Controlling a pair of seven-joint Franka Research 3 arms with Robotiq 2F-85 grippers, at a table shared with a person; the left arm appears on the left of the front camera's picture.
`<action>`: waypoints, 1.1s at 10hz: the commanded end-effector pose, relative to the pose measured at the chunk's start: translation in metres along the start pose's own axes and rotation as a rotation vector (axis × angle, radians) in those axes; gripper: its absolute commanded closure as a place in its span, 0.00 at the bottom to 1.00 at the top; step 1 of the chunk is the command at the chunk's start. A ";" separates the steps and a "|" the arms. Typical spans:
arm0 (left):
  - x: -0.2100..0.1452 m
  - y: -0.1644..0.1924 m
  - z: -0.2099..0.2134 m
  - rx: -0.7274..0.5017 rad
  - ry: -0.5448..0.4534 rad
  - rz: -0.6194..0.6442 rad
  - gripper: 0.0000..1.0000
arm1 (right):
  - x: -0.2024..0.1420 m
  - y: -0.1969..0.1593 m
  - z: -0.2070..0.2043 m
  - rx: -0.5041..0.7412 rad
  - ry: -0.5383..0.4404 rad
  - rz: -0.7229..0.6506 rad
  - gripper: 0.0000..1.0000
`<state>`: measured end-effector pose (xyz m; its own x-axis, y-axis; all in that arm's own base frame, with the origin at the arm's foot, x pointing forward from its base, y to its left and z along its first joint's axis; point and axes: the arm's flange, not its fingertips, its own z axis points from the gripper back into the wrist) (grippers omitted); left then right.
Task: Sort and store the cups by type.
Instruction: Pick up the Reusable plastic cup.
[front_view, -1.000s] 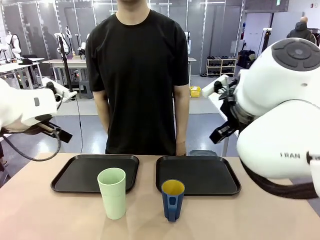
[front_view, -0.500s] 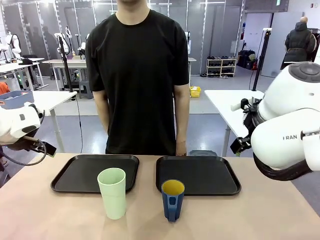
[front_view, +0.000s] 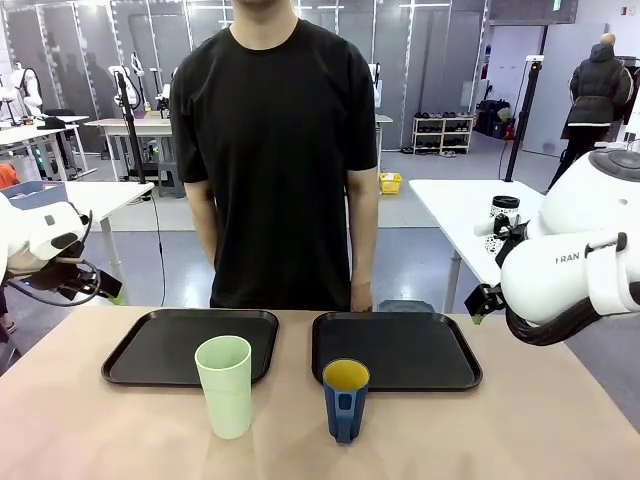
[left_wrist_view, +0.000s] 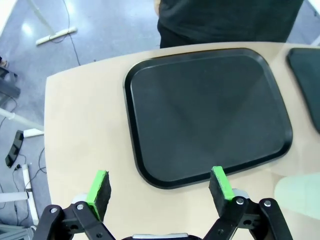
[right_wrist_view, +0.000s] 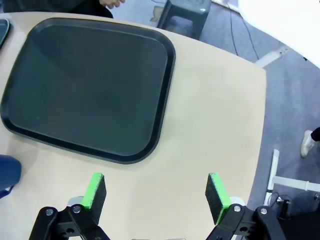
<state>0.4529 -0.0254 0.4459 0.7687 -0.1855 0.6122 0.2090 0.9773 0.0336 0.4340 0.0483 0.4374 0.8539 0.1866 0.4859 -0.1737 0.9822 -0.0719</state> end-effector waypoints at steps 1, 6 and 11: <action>0.003 0.012 -0.001 0.003 0.027 0.001 0.00 | 0.006 -0.001 0.003 0.007 -0.007 0.006 0.00; 0.000 0.005 0.001 0.005 0.005 0.009 0.00 | 0.000 0.000 0.000 0.000 0.000 0.000 0.00; 0.000 0.005 0.001 0.005 0.005 0.009 0.00 | 0.000 0.000 0.000 0.000 0.000 0.000 0.00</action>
<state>0.4534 -0.0227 0.4469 0.7743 -0.1840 0.6055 0.2013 0.9787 0.0401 0.4351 0.0486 0.4398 0.8528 0.1868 0.4876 -0.1736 0.9821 -0.0726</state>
